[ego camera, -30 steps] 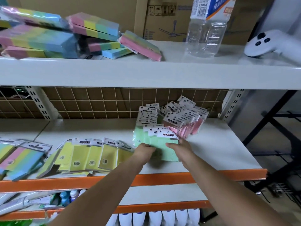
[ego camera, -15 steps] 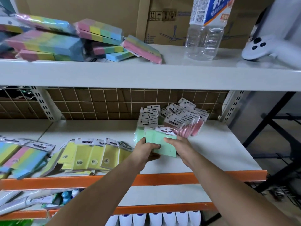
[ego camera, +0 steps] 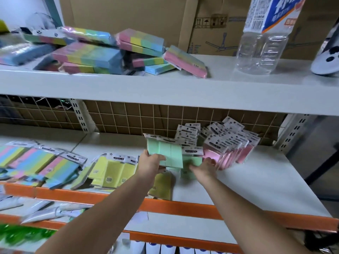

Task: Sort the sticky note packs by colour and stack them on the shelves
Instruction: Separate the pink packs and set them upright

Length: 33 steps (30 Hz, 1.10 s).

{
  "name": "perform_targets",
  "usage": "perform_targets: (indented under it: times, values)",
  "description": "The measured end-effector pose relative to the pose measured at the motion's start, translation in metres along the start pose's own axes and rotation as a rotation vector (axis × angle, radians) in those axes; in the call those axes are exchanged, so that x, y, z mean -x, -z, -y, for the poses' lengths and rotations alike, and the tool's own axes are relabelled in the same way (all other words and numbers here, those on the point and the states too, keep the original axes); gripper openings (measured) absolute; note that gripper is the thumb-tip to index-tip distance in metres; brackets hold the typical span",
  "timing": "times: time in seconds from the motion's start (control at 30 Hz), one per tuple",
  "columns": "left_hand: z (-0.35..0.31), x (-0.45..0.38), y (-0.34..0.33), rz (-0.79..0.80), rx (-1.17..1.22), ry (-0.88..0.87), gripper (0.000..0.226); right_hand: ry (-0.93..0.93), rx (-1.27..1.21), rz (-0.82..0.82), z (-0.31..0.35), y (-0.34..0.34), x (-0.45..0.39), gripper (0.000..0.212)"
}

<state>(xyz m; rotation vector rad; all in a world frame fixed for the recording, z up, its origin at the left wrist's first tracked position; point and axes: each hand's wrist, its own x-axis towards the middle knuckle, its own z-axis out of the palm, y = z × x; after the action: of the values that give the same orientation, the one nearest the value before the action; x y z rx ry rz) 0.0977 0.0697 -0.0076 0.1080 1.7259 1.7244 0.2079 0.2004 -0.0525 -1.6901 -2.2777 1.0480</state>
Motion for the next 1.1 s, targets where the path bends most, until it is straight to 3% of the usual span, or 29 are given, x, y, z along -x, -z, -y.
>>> perform_targets:
  times: [0.13, 0.27, 0.53, 0.7, 0.9, 1.1]
  values:
    - [0.004, 0.002, 0.002, 0.016, 0.013, 0.006, 0.031, -0.064, -0.037, 0.007, 0.008, -0.011, -0.007, 0.064]
    - [0.004, 0.003, 0.001, 0.002, 0.023, 0.01, 0.027, -0.073, -0.174, 0.003, 0.01, -0.014, -0.012, 0.057]
    - [-0.008, 0.016, 0.006, -0.064, 0.089, -0.016, 0.023, 0.105, -0.321, -0.215, 0.032, -0.005, -0.008, 0.047]
    - [-0.027, 0.025, 0.025, -0.098, 0.15, -0.047, 0.018, 0.156, -0.461, -0.243, 0.067, -0.001, 0.01, 0.038]
    - [-0.054, 0.037, 0.082, -0.142, 0.23, -0.103, 0.021, 0.186, -0.593, -0.255, 0.126, -0.024, 0.052, 0.031]
    - [-0.07, 0.038, 0.172, -0.175, 0.21, -0.133, 0.019, 0.193, -0.697, -0.398, 0.188, -0.058, 0.112, 0.026]
